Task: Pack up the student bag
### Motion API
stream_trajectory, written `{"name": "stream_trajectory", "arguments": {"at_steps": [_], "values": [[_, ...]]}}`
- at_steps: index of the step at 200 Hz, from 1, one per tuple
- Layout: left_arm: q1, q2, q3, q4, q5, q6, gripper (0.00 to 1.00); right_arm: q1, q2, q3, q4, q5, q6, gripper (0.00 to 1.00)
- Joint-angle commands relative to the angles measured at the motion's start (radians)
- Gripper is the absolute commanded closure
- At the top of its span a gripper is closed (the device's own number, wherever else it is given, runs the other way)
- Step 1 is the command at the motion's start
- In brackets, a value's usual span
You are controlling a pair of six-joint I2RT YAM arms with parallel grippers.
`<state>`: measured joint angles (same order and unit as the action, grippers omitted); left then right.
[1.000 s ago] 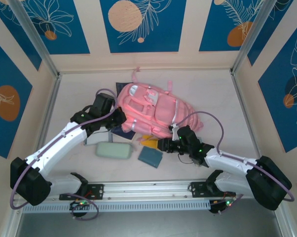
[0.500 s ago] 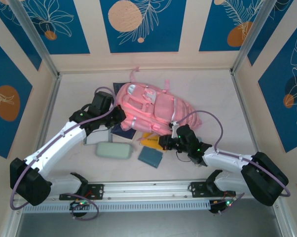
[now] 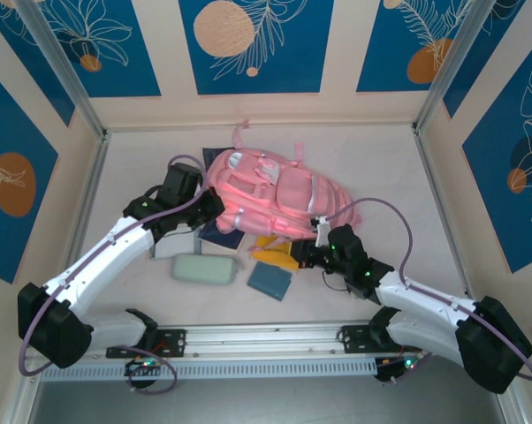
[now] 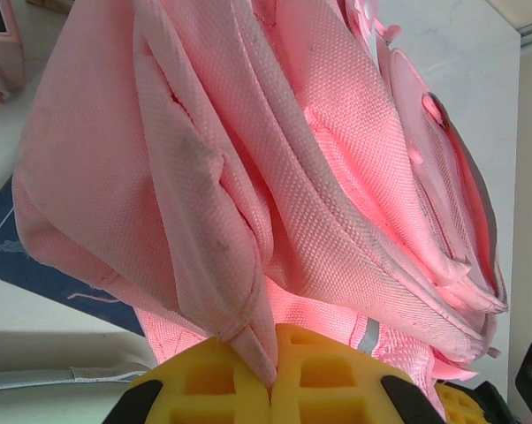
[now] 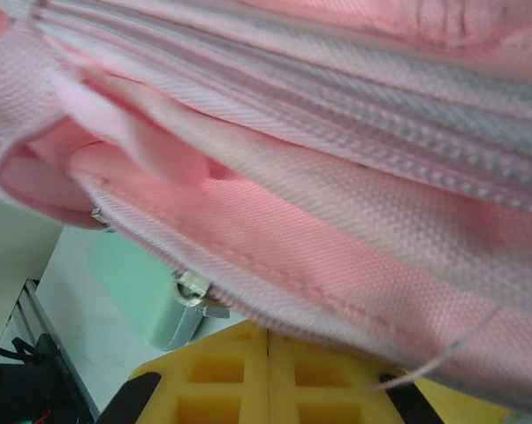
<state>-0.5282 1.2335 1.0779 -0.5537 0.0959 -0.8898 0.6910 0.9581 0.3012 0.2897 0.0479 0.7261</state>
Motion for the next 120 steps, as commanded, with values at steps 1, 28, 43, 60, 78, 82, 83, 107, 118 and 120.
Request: {"name": "stream_trajectory", "arguments": {"at_steps": [1,28,43,60,78,82,83,107,118,120], "values": [[0.014,-0.032,0.006,0.074,0.039,-0.016,1.00,-0.008,-0.044,-0.063,0.169,0.005,-0.053,0.83],[0.014,-0.029,0.031,0.103,0.081,-0.048,1.00,0.001,-0.054,-0.094,0.255,0.044,-0.141,0.62],[0.015,-0.023,0.060,0.096,0.089,-0.060,1.00,0.004,-0.069,-0.093,0.247,0.050,-0.186,0.54],[0.014,-0.015,0.095,0.082,0.096,-0.077,1.00,-0.002,-0.116,-0.120,0.259,0.038,-0.199,0.40],[0.014,-0.008,0.125,0.065,0.103,-0.098,1.00,-0.057,-0.188,-0.134,0.186,0.026,-0.108,0.31],[0.014,-0.007,0.131,0.062,0.103,-0.102,1.00,-0.074,-0.202,-0.138,0.176,0.004,-0.090,0.31],[0.014,-0.006,0.133,0.062,0.103,-0.103,1.00,-0.078,-0.205,-0.137,0.173,-0.002,-0.087,0.31],[0.016,0.010,0.168,0.033,0.110,-0.121,1.00,-0.183,-0.265,-0.141,0.082,-0.126,0.022,0.30],[0.016,0.021,0.181,0.023,0.117,-0.131,1.00,-0.230,-0.276,-0.153,0.091,-0.205,0.063,0.31],[0.016,0.022,0.182,0.022,0.118,-0.132,1.00,-0.239,-0.278,-0.155,0.092,-0.219,0.071,0.31]]}}
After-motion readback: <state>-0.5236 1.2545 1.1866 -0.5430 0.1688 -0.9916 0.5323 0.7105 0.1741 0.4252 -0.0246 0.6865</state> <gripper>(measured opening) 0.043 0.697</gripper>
